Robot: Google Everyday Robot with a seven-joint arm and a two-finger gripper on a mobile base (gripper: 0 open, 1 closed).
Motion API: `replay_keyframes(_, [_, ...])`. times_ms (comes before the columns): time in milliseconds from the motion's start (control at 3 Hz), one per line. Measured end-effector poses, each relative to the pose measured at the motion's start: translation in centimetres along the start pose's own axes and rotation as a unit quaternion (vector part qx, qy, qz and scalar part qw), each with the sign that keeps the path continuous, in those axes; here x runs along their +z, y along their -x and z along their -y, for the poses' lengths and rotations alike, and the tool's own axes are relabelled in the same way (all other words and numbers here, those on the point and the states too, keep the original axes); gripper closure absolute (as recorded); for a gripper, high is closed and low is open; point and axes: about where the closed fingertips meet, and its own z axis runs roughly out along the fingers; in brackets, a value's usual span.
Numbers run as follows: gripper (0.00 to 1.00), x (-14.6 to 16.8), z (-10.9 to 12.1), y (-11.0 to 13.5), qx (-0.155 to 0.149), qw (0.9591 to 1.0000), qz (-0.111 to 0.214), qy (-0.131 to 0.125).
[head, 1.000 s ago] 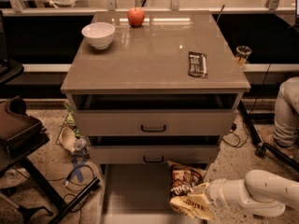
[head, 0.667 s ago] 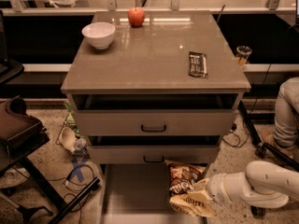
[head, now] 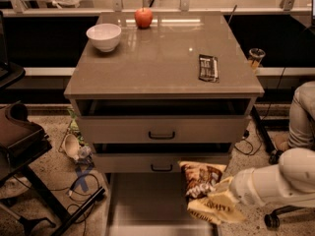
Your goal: Pick brown chip bag from bottom drawer and place on counter
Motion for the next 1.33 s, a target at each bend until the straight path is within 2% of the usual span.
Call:
replay_keyframes(333, [1.0,-6.6,-0.4,5.0,-0.011,0.9983,0.015,-0.055])
replay_keyframes(667, [1.0,-11.2,-1.0,9.2,-0.024,0.9944,0.029,-0.099])
replay_keyframes(1333, [1.0,-17.2,-3.9,16.6,-0.043,0.983,0.033,-0.176])
